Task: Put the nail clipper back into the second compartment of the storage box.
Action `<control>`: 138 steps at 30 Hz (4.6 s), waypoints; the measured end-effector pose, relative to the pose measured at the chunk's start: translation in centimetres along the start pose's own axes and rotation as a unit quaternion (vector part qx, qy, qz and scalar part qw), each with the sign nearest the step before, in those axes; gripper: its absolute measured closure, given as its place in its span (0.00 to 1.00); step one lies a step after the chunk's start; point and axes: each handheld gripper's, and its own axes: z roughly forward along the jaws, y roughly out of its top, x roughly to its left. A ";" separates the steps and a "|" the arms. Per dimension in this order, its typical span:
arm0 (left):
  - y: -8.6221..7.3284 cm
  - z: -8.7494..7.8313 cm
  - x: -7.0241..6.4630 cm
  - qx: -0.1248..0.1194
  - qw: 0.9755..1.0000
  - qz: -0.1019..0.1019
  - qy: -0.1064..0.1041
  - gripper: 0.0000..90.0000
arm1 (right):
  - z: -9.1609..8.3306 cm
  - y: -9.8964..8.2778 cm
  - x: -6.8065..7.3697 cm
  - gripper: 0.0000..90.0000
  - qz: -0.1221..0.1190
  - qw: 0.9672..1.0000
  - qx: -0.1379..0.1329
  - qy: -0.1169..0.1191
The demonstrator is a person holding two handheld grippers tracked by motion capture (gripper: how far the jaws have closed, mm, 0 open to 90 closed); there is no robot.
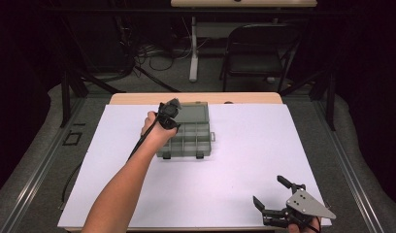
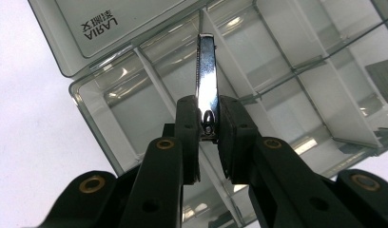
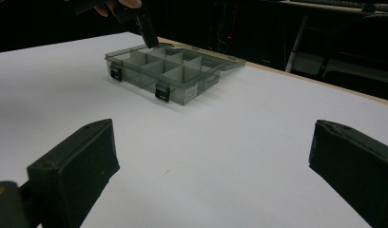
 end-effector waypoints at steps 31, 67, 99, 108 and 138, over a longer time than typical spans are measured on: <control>0.2 0.7 0.4 -0.018 1.000 0.013 0.004 0.67 | 0.1 -0.1 -0.1 0.02 0.001 1.000 0.000 0.002; 0.2 0.7 0.0 -0.011 1.000 0.003 -0.006 0.82 | 0.1 -0.1 -0.2 0.03 0.004 1.000 -0.004 0.002; -4.2 -4.5 0.9 -0.175 0.981 0.048 -0.067 0.38 | 0.1 0.0 0.0 0.03 0.001 1.000 0.000 0.001; -8.6 -6.1 1.7 -0.244 0.961 0.056 -0.119 0.21 | 0.3 -0.1 0.1 0.03 0.002 1.000 0.001 0.000; -23.4 -6.1 2.1 -0.402 0.894 0.093 -0.174 0.18 | 0.6 -0.2 0.3 0.03 0.004 1.000 0.009 -0.002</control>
